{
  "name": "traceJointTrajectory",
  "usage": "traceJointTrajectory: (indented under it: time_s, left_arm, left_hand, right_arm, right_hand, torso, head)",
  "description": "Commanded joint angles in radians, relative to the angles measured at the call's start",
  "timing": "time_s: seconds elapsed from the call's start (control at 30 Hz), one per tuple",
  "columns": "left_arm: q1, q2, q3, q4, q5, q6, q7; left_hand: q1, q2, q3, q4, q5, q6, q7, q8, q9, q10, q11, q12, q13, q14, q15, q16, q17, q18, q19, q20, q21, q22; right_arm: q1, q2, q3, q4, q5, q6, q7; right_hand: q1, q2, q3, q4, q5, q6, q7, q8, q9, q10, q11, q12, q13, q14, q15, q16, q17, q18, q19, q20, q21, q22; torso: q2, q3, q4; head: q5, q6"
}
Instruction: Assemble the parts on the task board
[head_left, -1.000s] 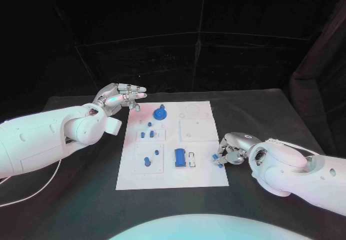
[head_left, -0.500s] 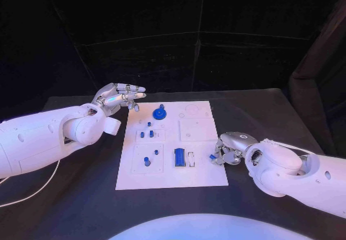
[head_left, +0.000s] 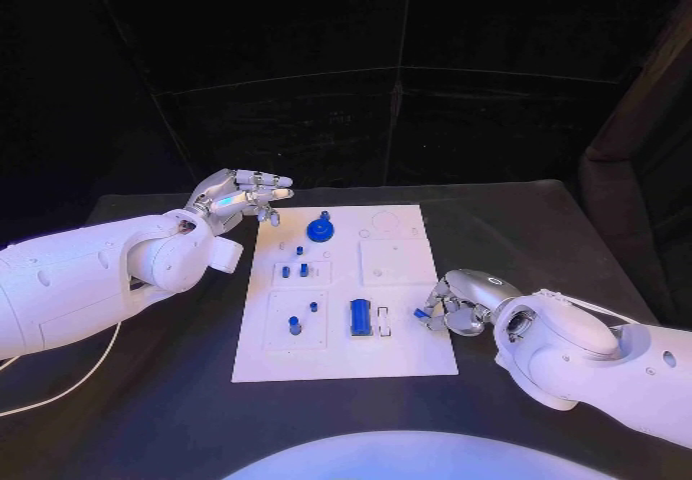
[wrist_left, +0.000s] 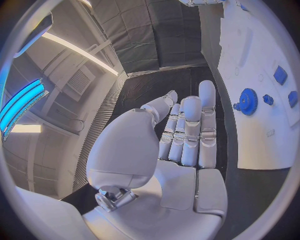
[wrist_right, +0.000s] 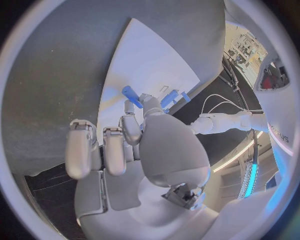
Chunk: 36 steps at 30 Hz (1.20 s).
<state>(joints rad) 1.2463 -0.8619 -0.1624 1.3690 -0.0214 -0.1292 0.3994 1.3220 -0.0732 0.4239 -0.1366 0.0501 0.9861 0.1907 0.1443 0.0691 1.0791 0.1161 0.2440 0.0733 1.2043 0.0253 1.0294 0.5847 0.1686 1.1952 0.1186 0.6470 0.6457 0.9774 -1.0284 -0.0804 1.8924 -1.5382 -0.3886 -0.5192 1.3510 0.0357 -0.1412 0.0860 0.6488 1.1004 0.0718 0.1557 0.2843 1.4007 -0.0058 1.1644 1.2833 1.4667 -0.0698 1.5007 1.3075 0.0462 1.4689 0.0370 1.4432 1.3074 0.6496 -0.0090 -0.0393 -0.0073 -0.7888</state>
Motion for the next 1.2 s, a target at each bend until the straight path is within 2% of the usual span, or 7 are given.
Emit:
traceJointTrajectory:
  time_s: [0.03,0.1,0.3,0.67,0.93,1.03,1.2]
  left_arm:
    - [0.002,-0.001,0.001,0.003,-0.001,0.009,0.009]
    - [0.002,-0.001,0.001,0.003,-0.001,0.009,0.009]
    - [0.002,-0.001,0.001,0.005,-0.001,0.009,0.01]
    - [0.002,0.001,0.001,0.007,-0.001,0.011,0.01]
    - [0.002,0.002,0.001,0.007,-0.001,0.012,0.009]
    - [0.002,0.002,0.001,0.008,-0.001,0.015,0.007]
    - [0.002,0.002,0.001,0.008,-0.001,0.021,0.004]
  left_hand:
    - [-0.004,0.001,-0.005,0.0,-0.001,-0.006,0.003,0.005,0.001,-0.008,0.001,0.003,0.001,-0.007,0.001,0.003,-0.001,0.013,-0.007,0.003,-0.004,-0.001]
    - [-0.004,0.001,-0.005,0.0,-0.001,-0.006,0.003,0.005,0.001,-0.008,0.001,0.003,0.001,-0.007,0.001,0.003,-0.001,0.013,-0.007,0.003,-0.004,-0.001]
    - [-0.004,0.001,-0.005,0.0,-0.001,-0.006,0.003,0.005,0.001,-0.008,0.001,0.003,0.001,-0.007,0.001,0.003,-0.001,0.013,-0.007,0.003,-0.004,-0.001]
    - [-0.004,0.001,-0.005,0.0,-0.001,-0.006,0.003,0.005,0.001,-0.008,0.001,0.003,0.001,-0.007,0.001,0.003,-0.001,0.013,-0.007,0.003,-0.004,-0.001]
    - [-0.004,0.001,-0.005,0.0,-0.001,-0.006,0.003,0.005,0.001,-0.008,0.001,0.003,0.001,-0.007,0.001,0.003,-0.001,0.013,-0.007,0.003,-0.004,-0.001]
    - [-0.003,0.001,-0.005,-0.002,-0.001,-0.006,0.003,0.006,0.001,-0.008,0.0,0.004,0.001,-0.008,0.001,0.004,-0.002,0.014,-0.008,0.003,-0.004,-0.001]
    - [-0.004,0.001,-0.006,-0.001,-0.001,-0.006,0.003,0.007,0.001,-0.009,0.001,0.005,0.001,-0.008,0.001,0.005,-0.002,0.014,-0.008,0.003,-0.004,-0.001]
  right_arm:
    - [0.002,0.002,0.001,0.012,0.118,-0.117,0.04]
    - [0.002,0.007,0.001,0.014,0.14,-0.134,0.044]
    - [0.002,0.032,0.001,0.009,0.198,-0.153,0.041]
    - [0.002,0.1,0.001,-0.029,0.236,-0.062,-0.024]
    - [0.002,0.135,0.001,-0.048,0.239,-0.044,-0.056]
    - [0.002,0.14,0.001,-0.054,0.24,-0.037,-0.06]
    - [0.002,0.15,0.001,-0.063,0.241,-0.03,-0.066]
  right_hand:
    - [-0.023,-0.014,-0.001,0.013,0.0,0.01,0.003,-0.001,0.0,0.006,-0.002,0.005,0.002,0.082,-0.005,0.005,0.153,0.001,0.02,-0.006,0.005,0.046]
    - [-0.048,-0.027,-0.008,0.033,-0.032,0.013,0.003,-0.004,-0.001,0.01,-0.001,0.009,0.004,0.082,-0.005,0.005,0.153,0.001,0.02,-0.005,0.005,0.047]
    - [-0.049,-0.031,-0.006,0.037,-0.041,0.017,0.001,-0.004,-0.001,0.012,-0.002,0.012,0.006,0.083,-0.005,0.007,0.155,0.001,0.021,-0.006,0.007,0.049]
    - [-0.055,-0.037,0.004,0.056,-0.069,0.051,-0.012,0.01,0.007,0.026,-0.012,0.036,0.022,0.083,-0.013,0.009,0.159,-0.001,0.025,-0.011,0.013,0.06]
    - [-0.057,-0.035,0.009,0.063,-0.074,0.061,-0.017,0.014,0.01,0.029,-0.017,0.035,0.021,0.084,-0.017,0.01,0.161,-0.002,0.027,-0.014,0.015,0.063]
    - [-0.06,-0.035,0.013,0.071,-0.105,0.068,-0.022,0.017,0.014,0.038,-0.021,0.043,0.026,0.085,-0.021,0.012,0.165,-0.003,0.028,-0.019,0.017,0.066]
    - [-0.064,-0.035,0.015,0.077,-0.116,0.07,-0.023,0.018,0.016,0.04,-0.022,0.043,0.026,0.085,-0.022,0.013,0.165,-0.003,0.029,-0.02,0.017,0.066]
  torso:
    - [0.001,0.0008,-0.0014]
    - [0.001,0.0004,-0.0014]
    - [0.002,0.0014,0.0]
    - [0.001,0.0012,-0.0014]
    - [0.001,0.0013,-0.0009]
    - [0.0,0.0012,-0.0005]
    - [0.0,0.0018,-0.0021]
  head:
    - [0.003,-0.001]
    - [0.003,-0.001]
    - [0.007,-0.002]
    - [0.01,-0.005]
    - [0.013,-0.007]
    - [0.014,-0.008]
    - [0.017,-0.008]
